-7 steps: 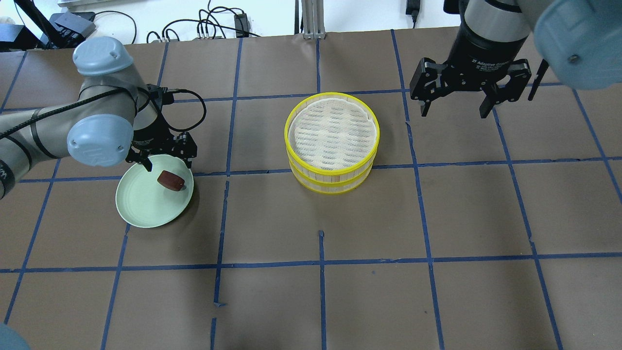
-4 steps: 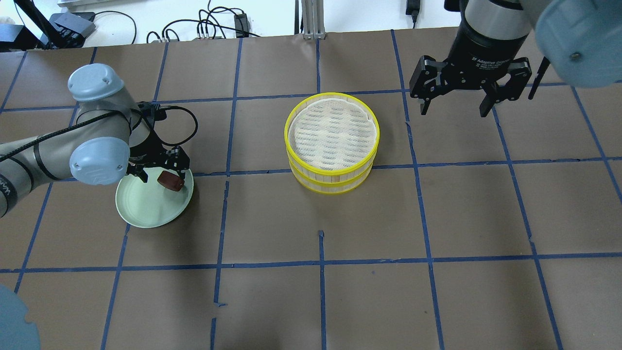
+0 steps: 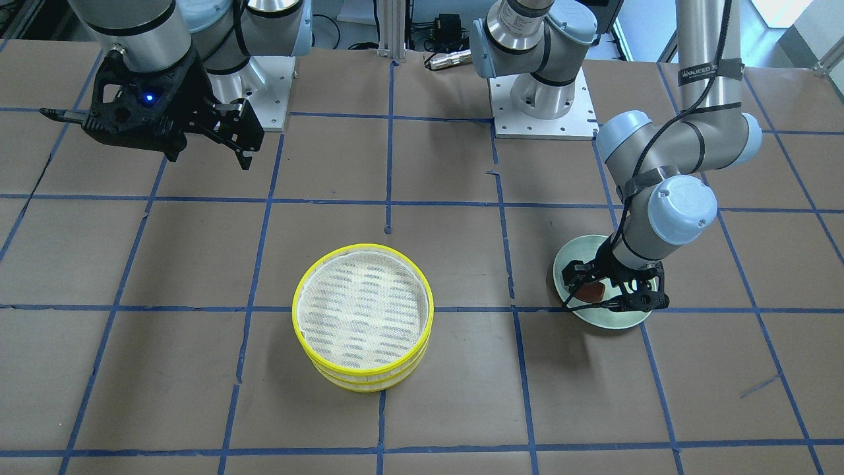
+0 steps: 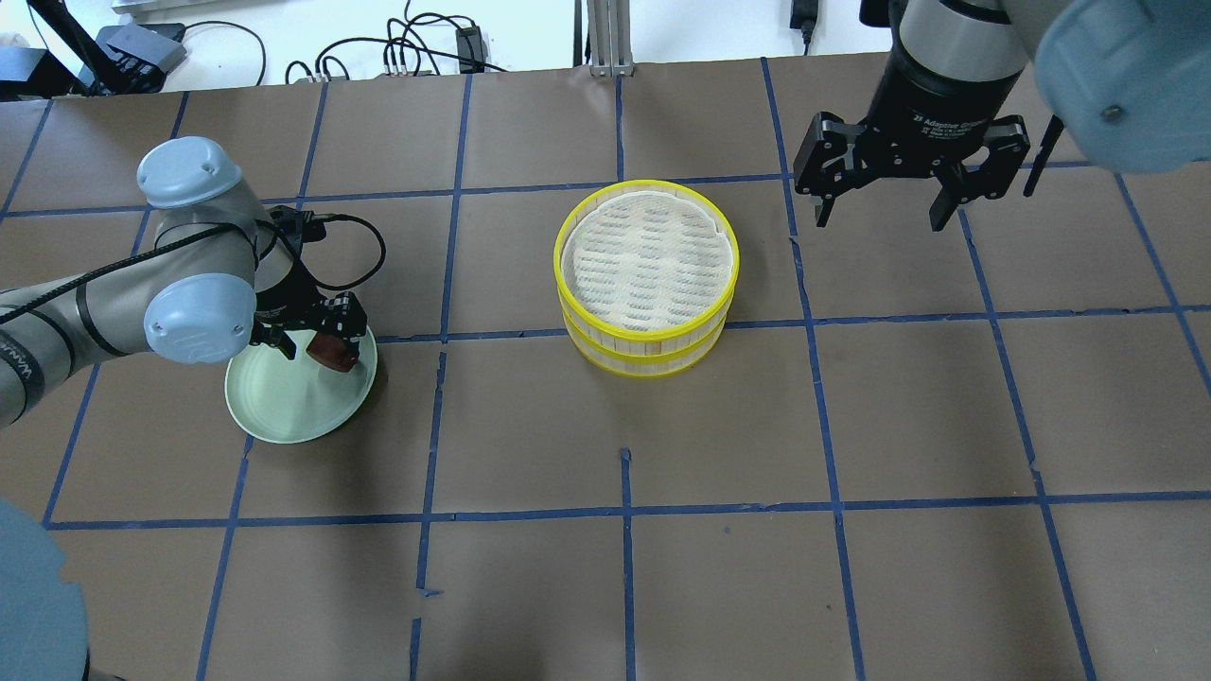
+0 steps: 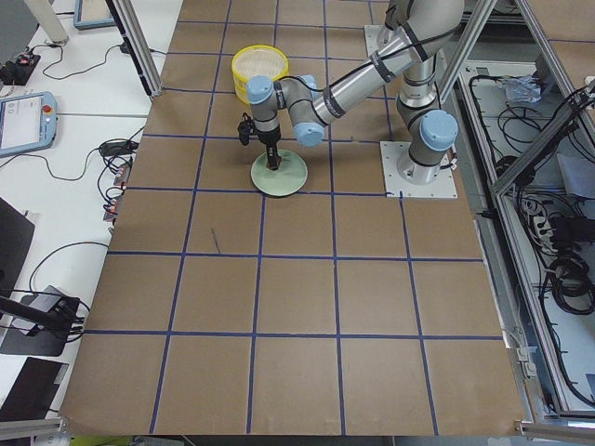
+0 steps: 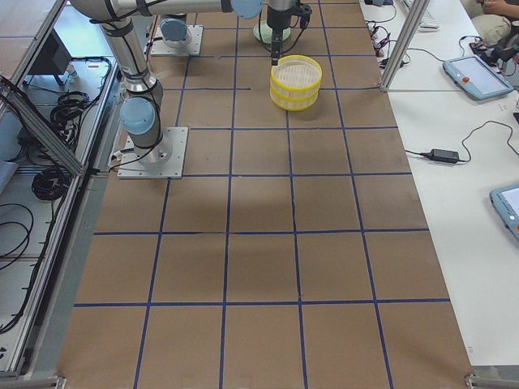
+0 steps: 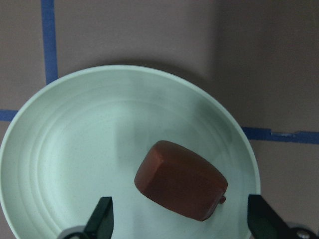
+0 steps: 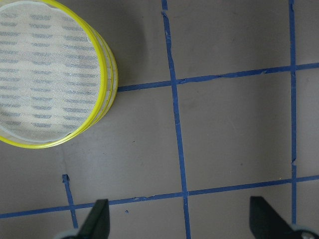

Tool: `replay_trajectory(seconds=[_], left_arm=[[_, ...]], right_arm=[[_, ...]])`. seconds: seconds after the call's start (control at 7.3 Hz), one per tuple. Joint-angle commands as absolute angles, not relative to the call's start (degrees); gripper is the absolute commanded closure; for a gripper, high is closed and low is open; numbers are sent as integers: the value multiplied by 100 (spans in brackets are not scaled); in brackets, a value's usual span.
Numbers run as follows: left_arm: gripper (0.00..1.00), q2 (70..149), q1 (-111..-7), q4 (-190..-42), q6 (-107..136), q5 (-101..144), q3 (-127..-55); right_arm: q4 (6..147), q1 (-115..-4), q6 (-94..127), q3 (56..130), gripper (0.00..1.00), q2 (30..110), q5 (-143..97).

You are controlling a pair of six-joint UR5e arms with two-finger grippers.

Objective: Stack buns with steamer

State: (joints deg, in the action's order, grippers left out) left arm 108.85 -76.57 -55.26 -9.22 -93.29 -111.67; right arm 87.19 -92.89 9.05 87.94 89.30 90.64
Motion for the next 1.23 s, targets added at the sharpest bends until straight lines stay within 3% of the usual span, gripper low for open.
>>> replay_trajectory(seconds=[0.0, 0.14, 0.41, 0.68, 1.1], left_arm=[[30, 11012, -7655, -5520, -931, -9299, -11136], [66, 11013, -7655, -5520, -853, -9299, -11136], [95, 10873, -7673, -5502, -844, -9325, -11118], [98, 10392, -7926, -6182, -748, -9413, -10647], [99, 10125, -9170, -7934, 830, -9073, -8926]], right_arm=[[8719, -9290, 905, 8798, 0, 8930, 9062], [8719, -9299, 905, 8807, 0, 8938, 9062], [8719, -9299, 905, 8807, 0, 8938, 9062], [8719, -9299, 905, 8798, 0, 8938, 9062], [8719, -9299, 888, 8798, 0, 8973, 9062]])
